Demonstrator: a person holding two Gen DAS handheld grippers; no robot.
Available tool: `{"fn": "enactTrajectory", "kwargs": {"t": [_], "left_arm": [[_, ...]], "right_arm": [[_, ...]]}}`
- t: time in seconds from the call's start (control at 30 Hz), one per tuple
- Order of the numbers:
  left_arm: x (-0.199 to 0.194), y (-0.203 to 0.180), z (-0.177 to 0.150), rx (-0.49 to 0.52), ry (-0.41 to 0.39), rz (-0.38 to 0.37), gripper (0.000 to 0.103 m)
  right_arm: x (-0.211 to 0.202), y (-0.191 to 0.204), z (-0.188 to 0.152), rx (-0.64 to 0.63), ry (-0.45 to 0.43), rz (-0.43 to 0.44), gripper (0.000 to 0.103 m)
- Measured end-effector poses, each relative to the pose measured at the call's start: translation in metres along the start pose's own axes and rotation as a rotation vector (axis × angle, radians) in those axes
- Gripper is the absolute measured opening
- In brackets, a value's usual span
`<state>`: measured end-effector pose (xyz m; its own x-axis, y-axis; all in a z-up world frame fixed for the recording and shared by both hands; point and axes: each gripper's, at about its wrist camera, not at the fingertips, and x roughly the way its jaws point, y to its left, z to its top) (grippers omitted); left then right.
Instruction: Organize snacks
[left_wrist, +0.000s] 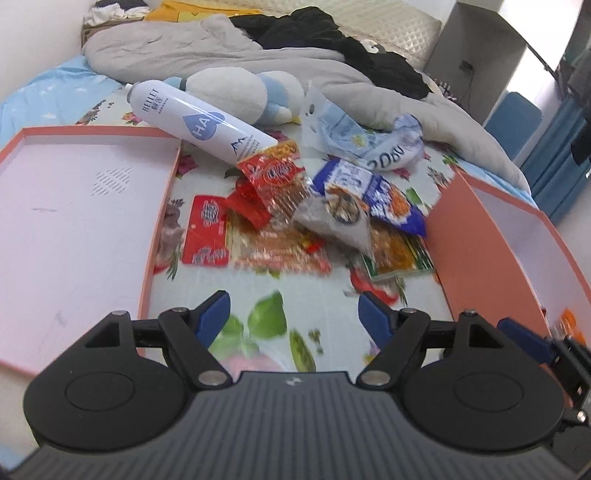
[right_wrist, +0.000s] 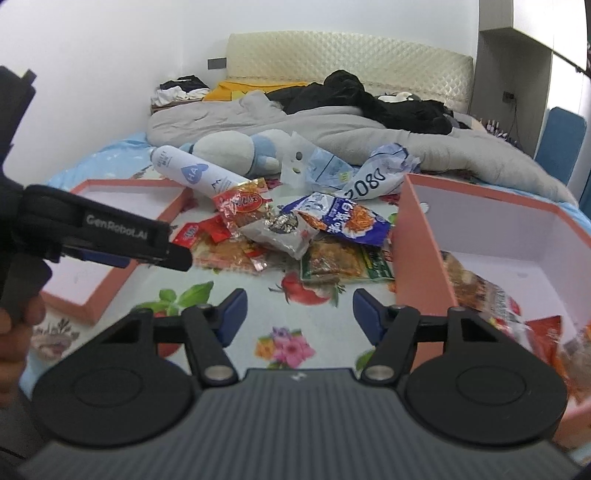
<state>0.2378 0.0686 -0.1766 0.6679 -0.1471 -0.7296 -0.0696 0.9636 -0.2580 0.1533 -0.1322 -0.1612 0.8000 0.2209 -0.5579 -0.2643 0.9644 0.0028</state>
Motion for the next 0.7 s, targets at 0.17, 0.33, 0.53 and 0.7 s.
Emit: {"fn": "enactTrajectory", "kwargs": {"t": [0.17,0.33,0.53,0.7], "left_arm": [[0.036,0.011,0.032,-0.002,0.018,0.000,0.080],[0.078,0.020,0.059,0.005,0.027,0.010,0.079],[0.119,0.035,0.085,-0.027,0.007,-0.003,0.079],[0.145,0.037,0.096,0.000,0.010,-0.017,0.072]], "right_arm": [[0.039,-0.004,0.011,0.045,-0.008,0.026,0.066],[0.080,-0.009,0.017,0.094,0.010,0.057,0.077],[0.125,-0.014,0.022,0.128,0.026,0.110,0.084],[0.152,-0.009,0.030,0.135,0.013,0.104,0.084]]}}
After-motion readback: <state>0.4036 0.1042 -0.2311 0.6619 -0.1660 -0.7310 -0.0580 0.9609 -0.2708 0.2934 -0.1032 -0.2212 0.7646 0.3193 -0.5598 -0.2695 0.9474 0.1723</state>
